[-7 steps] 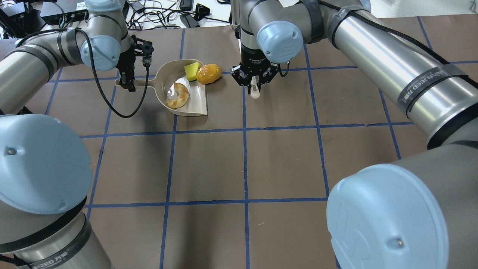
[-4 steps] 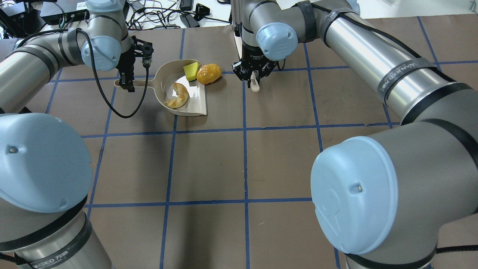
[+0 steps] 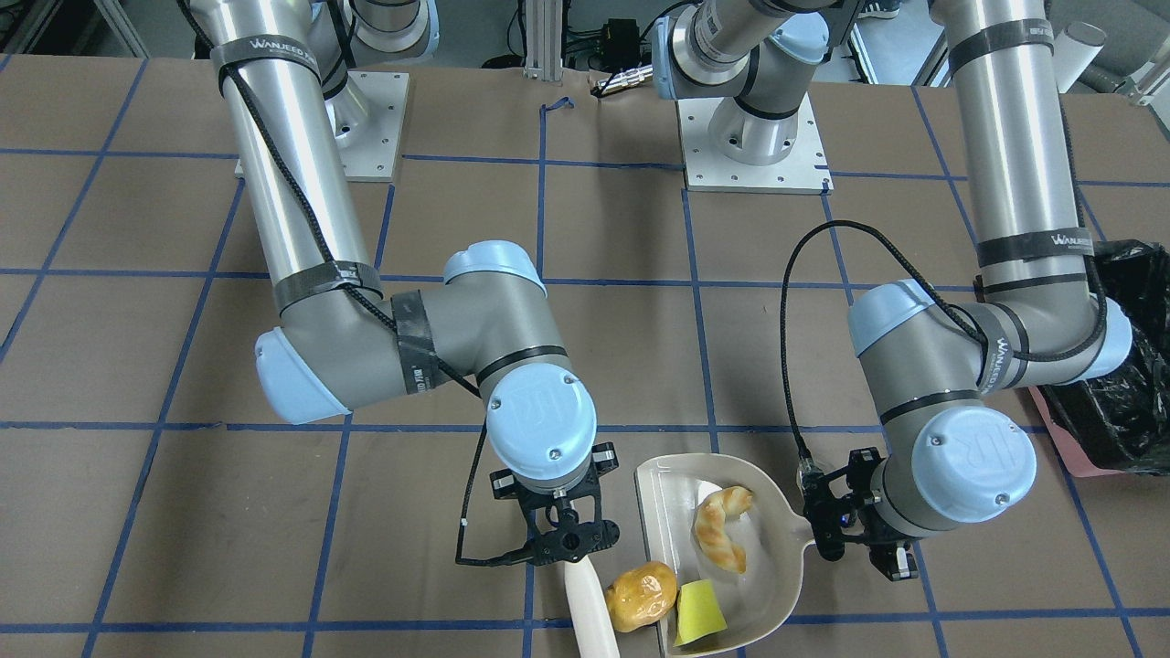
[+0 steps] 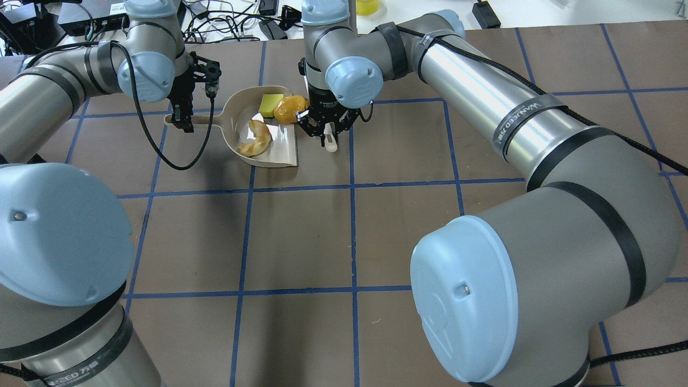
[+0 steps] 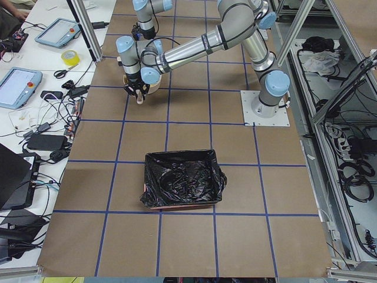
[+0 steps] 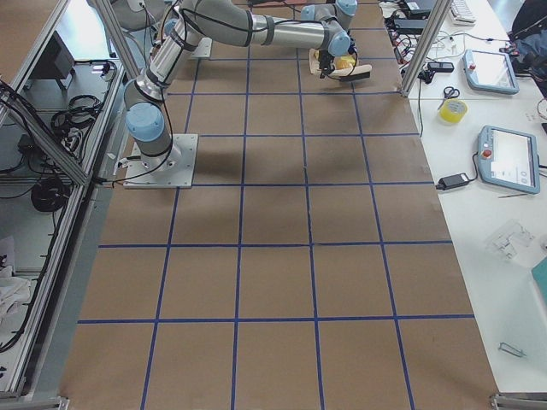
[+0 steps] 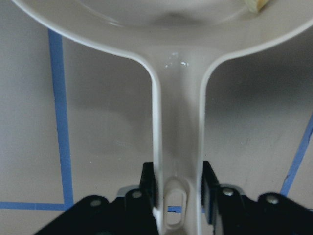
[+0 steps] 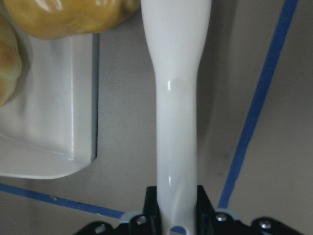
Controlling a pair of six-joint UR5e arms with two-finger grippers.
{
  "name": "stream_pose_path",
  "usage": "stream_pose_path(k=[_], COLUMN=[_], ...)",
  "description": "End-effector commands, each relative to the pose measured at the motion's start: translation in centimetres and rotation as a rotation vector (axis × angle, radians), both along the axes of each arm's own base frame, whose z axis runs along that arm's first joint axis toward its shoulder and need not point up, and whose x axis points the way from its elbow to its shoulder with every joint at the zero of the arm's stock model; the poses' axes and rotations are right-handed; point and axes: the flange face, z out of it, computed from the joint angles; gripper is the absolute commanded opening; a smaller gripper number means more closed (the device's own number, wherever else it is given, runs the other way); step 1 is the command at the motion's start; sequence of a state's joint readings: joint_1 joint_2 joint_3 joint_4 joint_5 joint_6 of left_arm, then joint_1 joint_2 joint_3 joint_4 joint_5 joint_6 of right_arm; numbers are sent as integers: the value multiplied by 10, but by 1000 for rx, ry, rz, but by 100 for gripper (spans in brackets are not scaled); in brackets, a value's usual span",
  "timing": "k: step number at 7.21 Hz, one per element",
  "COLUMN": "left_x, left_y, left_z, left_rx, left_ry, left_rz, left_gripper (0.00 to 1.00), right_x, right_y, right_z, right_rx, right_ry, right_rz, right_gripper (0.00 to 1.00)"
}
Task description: Sweep and dump trash into bin
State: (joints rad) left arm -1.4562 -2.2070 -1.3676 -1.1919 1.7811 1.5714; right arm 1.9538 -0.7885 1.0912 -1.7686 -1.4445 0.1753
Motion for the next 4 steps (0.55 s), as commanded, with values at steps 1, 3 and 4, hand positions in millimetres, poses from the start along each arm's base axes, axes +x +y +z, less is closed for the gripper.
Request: stream_pose_path(k=[1,3,4], left_x=[-3,-3,-3], left_y=[0,0,1], left_z=[1,1,0], left_rx=[1,1,2], left_ry=[-23,-22,-21], left_rz=[-5,-3,-3], left_gripper=[10,10,10], right_x=[42,72,91], right_y=[26,46,54], right_z=[3,13,21], right_rx=[34,67,65], right_ry=[-48,-100,-120], right_rz=[-86,-157,-178], right_gripper=[0,0,0])
